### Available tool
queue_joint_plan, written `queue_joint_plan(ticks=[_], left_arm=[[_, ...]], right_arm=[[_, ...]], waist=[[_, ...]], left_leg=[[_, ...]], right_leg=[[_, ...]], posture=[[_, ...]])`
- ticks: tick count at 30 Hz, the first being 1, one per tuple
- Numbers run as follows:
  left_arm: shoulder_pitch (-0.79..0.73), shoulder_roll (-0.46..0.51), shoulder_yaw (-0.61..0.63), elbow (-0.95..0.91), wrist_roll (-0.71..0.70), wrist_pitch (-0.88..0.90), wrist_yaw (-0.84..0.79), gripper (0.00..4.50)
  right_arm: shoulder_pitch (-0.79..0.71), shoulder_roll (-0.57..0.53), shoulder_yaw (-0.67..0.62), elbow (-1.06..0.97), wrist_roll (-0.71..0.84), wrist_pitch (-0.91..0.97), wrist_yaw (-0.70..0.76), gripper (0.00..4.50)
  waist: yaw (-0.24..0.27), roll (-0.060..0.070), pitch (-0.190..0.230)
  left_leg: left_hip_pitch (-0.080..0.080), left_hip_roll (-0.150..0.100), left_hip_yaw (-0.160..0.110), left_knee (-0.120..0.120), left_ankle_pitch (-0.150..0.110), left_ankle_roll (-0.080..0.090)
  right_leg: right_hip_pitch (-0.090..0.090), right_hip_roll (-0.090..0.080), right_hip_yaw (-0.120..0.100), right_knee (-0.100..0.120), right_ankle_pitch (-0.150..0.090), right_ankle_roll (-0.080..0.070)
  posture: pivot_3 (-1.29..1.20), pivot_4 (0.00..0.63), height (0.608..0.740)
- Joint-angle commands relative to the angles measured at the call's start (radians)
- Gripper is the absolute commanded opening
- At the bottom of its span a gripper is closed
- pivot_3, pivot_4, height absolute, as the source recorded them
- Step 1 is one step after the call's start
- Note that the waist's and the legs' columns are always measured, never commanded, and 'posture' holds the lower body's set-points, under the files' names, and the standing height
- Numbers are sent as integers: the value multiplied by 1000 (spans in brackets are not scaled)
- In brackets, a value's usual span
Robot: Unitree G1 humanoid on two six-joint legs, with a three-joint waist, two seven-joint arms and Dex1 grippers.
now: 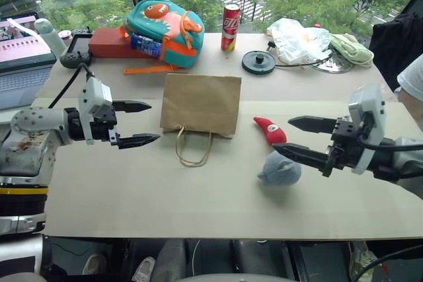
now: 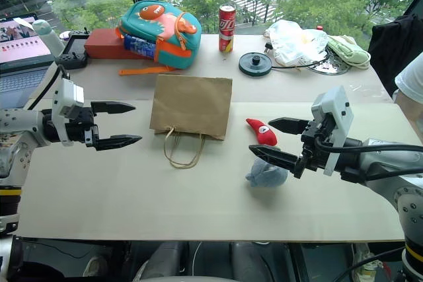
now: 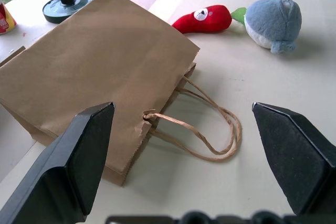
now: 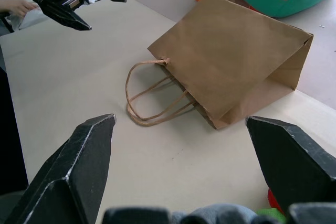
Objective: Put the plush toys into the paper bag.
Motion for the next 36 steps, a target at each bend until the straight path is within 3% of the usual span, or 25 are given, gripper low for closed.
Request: queue_joint_plan(ticks=[1, 7, 11, 15, 18, 22, 33, 36], left_arm=[[-28, 3, 5, 1, -9, 1, -4, 4500], [-62, -7, -16, 60, 23, -47, -19, 4500], [-153, -41, -155, 357, 326, -591, 31, 4500], [-239, -115, -172, 524, 315, -753, -29, 4500], [-300, -158, -216, 676, 416, -1078, 14, 4500], [-361, -249, -233, 829, 451, -1311, 82, 4500], [-430, -327, -304, 1051, 614, -1511, 275, 4500], [-448, -319, -299, 1071, 592, -1530, 270, 4500]], right_arm=[[7, -20, -24, -25, 11, -26, 0, 4410], [24, -24, -21, -32, 11, -29, -4, 4410], [30, -23, -22, -42, 16, -27, -15, 4410], [34, -21, -23, -56, 23, -23, -30, 4410], [36, -19, -22, -68, 25, -21, -49, 4410], [44, -6, -20, -89, 32, -20, -86, 4410], [60, 11, -29, -139, 91, -22, -189, 4410], [76, 9, -36, -152, 110, -24, -216, 4410]], waist=[[0, 0, 0], [1, 0, 0], [8, 0, 0], [16, 0, 0], [19, 0, 0], [30, 0, 0], [26, 0, 0], [25, 0, 0]], left_leg=[[0, 0, 0, 0, 0, 0], [0, 0, 0, 0, 0, 0], [1, 0, 0, 1, 0, 0], [0, -1, 1, 1, 0, 0], [-3, 0, 0, 2, 0, 0], [-3, -1, 0, 3, 0, 0], [-2, -1, -1, 4, 0, 0], [-2, -1, -1, 5, 0, 0]], right_leg=[[0, 0, 0, 0, 0, 0], [0, 0, 0, 0, 0, 0], [1, 0, 0, 1, 0, 0], [0, 0, 0, 0, 1, -2], [-2, 0, 0, 0, 1, -2], [-2, 0, 0, 1, 2, -2], [0, 0, 0, 3, 2, -2], [1, 0, 0, 3, 2, -1]], posture=[[0, 150, 739], [0, 150, 739], [0, 150, 739], [0, 150, 739], [0, 150, 739], [0, 150, 739], [0, 150, 739], [0, 150, 739]])
